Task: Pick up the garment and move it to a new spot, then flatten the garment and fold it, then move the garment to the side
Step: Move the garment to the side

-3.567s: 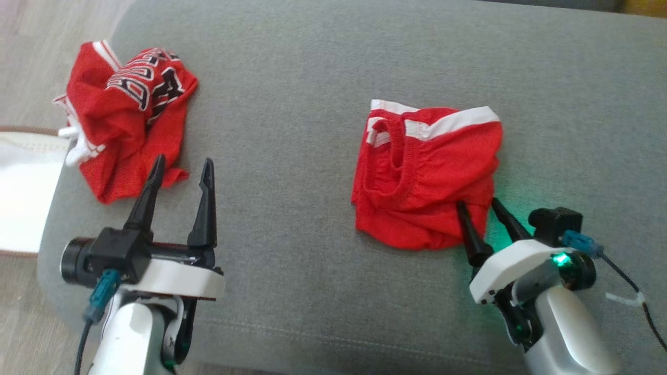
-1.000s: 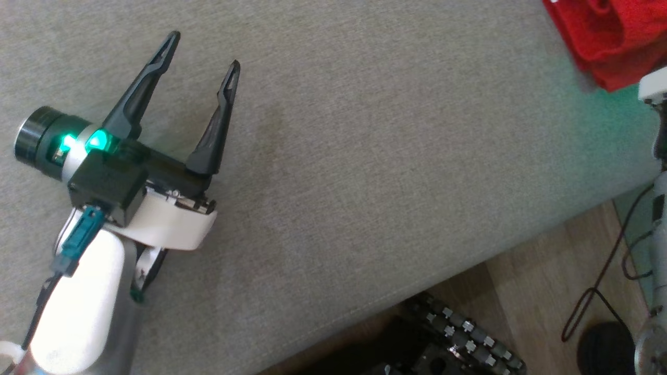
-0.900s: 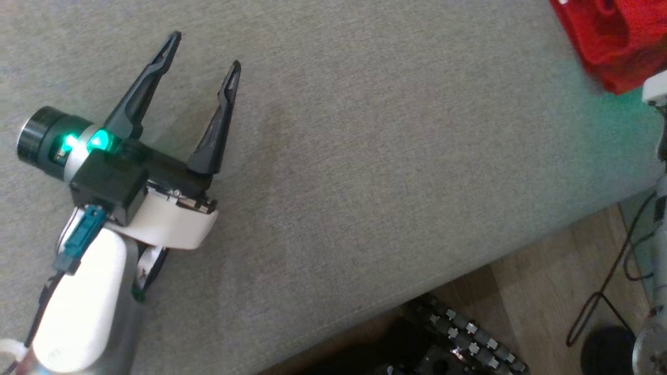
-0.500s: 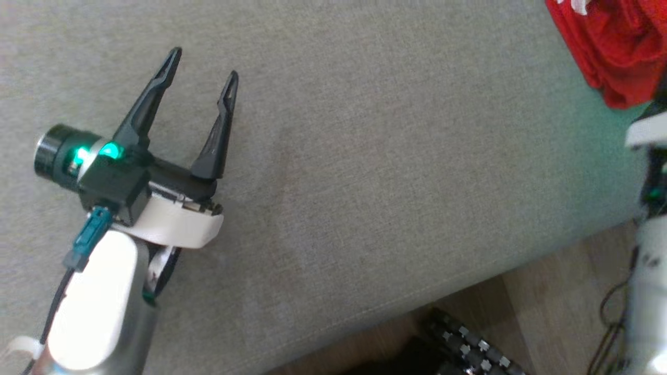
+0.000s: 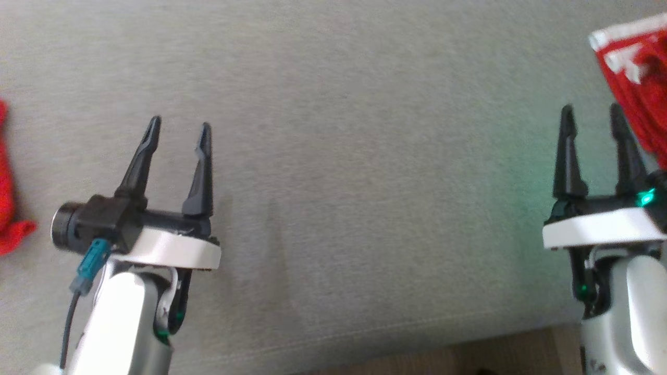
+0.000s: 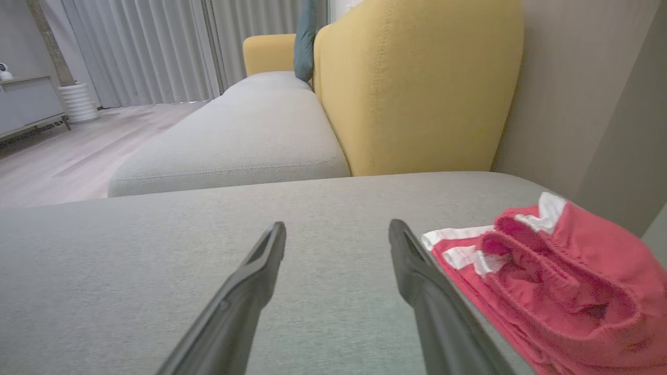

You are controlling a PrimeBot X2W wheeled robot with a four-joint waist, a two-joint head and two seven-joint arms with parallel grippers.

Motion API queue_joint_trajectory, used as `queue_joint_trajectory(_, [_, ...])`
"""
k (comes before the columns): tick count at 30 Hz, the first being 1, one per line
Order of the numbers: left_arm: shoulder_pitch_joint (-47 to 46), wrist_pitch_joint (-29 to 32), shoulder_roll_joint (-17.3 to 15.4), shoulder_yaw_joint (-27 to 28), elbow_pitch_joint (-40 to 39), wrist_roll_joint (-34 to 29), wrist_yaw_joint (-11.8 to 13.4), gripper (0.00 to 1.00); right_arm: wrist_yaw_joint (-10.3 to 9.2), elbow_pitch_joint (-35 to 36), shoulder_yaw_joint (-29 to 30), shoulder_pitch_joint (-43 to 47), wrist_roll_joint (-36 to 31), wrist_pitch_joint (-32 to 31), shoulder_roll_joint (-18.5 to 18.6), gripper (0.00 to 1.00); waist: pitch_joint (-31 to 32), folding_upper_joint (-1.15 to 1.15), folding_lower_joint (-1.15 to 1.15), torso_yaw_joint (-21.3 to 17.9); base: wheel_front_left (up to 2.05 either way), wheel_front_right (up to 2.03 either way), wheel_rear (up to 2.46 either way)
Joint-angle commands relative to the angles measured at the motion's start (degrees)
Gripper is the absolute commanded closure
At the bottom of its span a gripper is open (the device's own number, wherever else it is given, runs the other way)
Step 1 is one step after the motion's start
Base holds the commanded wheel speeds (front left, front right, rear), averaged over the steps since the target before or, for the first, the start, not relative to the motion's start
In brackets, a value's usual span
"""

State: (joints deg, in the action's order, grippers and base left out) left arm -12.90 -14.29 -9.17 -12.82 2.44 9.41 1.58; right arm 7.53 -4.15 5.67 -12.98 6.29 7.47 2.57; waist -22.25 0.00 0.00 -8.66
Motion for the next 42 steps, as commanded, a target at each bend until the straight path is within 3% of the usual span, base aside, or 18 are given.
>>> queue_joint_trajectory(1, [0.1,-0.65,-0.21,2.41,-1.35,0.5,0.43,0.0,-0.04,2.36,-1.58,0.81,0.76,-0.12,0.34,0.0,4.2,0.0,0.0,4.75,0.0,0.0,0.0])
queue_joint_trajectory(11, [6.01,-0.7,0.47,4.73,-0.14,0.89,0.97,0.0,-0.04,3.72,-3.32,6.51,1.94,-1.66,0.32,0.0,11.07,0.0,0.0,9.57,0.0,0.0,0.0])
queue_joint_trajectory(25, [12.64,-0.71,0.72,4.24,1.64,-0.08,1.68,0.0,-0.04,6.62,-3.86,15.66,2.89,-5.35,0.32,0.0,19.3,0.0,0.0,8.68,0.0,0.0,0.0])
queue_joint_trajectory(42, [13.35,-0.58,0.55,3.64,2.41,0.17,2.79,0.0,-0.04,9.18,-4.84,17.8,3.24,-6.58,0.31,0.0,20.51,0.0,0.0,8.69,0.0,0.0,0.0])
